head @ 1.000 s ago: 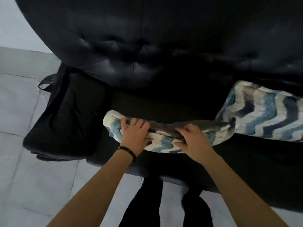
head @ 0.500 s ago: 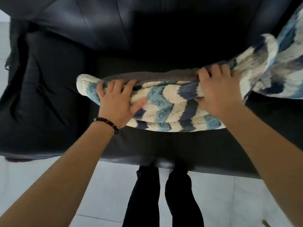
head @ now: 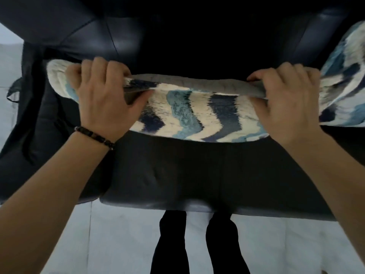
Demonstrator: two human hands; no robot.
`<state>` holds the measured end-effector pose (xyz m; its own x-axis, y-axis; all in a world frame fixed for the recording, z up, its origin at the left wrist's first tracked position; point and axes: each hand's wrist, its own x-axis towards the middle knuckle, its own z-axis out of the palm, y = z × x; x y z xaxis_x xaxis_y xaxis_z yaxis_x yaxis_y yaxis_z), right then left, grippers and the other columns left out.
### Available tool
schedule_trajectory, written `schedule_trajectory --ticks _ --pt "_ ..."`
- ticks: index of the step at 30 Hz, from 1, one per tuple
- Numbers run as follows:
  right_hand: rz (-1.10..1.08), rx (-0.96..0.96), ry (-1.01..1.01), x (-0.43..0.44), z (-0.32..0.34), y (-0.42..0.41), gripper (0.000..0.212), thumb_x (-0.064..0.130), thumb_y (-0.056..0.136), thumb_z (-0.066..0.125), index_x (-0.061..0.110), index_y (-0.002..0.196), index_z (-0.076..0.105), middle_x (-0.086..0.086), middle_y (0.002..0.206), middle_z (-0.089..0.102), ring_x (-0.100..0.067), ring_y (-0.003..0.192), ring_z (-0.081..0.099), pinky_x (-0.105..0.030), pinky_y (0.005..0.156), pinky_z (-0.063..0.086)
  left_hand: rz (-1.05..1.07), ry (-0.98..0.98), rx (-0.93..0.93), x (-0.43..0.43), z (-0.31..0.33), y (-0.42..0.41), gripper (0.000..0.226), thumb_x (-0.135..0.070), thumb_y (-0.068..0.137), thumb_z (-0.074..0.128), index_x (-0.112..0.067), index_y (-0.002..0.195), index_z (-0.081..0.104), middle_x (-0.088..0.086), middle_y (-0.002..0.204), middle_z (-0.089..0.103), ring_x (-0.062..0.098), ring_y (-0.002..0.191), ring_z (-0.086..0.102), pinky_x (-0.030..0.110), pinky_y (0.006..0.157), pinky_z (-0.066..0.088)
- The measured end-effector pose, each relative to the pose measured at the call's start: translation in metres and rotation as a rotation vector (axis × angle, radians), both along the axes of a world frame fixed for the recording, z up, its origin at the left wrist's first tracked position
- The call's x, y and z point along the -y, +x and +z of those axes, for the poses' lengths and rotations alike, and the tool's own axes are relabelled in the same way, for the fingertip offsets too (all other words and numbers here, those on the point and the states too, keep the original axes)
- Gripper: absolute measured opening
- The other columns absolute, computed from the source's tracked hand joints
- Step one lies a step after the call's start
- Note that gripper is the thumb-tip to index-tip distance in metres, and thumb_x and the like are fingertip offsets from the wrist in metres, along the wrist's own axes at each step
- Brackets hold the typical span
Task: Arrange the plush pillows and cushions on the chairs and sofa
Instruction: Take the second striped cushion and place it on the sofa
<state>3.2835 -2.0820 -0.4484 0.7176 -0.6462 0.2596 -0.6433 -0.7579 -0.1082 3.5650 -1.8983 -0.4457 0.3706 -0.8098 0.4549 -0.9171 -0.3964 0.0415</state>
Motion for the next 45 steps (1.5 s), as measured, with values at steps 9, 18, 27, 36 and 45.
schedule_trajectory --ticks 9,18,27,36,45 --pt "-0.118 -0.270 0.061 0.043 -0.035 0.059 0.060 0.056 0.099 0.044 0.008 0.133 0.053 -0.028 0.120 0.055 -0.045 0.118 0.048 -0.056 0.116 0.022 -0.008 0.321 -0.194 0.015 -0.052 0.066 0.040 -0.035 0.102 0.046 -0.014 0.135 0.052 0.013 0.150 0.046 0.036 0.147 0.028 0.061 0.113 0.019" --pt "-0.084 -0.164 0.029 0.091 -0.021 0.122 0.039 0.040 0.105 0.041 0.012 0.128 0.054 -0.025 0.121 0.056 -0.044 0.112 0.053 -0.051 0.098 0.036 0.254 0.214 -0.087 0.083 -0.023 0.106 0.042 -0.019 0.086 0.041 -0.018 0.127 0.050 0.019 0.126 0.052 0.043 0.126 0.043 0.053 0.103 0.028" --pt "-0.592 0.362 0.268 0.049 -0.084 0.119 0.075 0.056 0.101 0.041 0.010 0.158 0.023 -0.023 0.163 0.016 -0.037 0.151 0.020 -0.045 0.122 0.015 0.516 -0.475 -0.741 0.054 -0.085 0.115 0.059 -0.007 0.079 0.038 0.007 0.137 0.038 0.030 0.144 0.030 0.029 0.126 0.039 0.006 0.110 0.017" --pt "-0.899 0.702 1.291 0.052 -0.148 0.065 0.142 0.059 0.044 0.096 0.020 0.158 0.022 0.002 0.149 0.051 -0.015 0.128 0.058 -0.034 0.093 0.058 0.777 -0.203 -1.367 0.038 -0.147 0.129 0.039 -0.048 0.096 0.049 -0.014 0.114 0.057 0.000 0.104 0.061 0.019 0.098 0.059 0.037 0.092 0.049" --pt "-0.790 0.776 0.958 0.045 -0.163 0.089 0.105 0.063 0.045 0.094 0.020 0.124 0.041 0.000 0.133 0.053 -0.011 0.124 0.056 -0.033 0.111 0.047 0.976 0.020 -0.896 0.033 -0.143 0.140 0.044 -0.048 0.101 0.047 -0.013 0.076 0.056 0.006 0.078 0.060 0.025 0.084 0.060 0.034 0.067 0.038"
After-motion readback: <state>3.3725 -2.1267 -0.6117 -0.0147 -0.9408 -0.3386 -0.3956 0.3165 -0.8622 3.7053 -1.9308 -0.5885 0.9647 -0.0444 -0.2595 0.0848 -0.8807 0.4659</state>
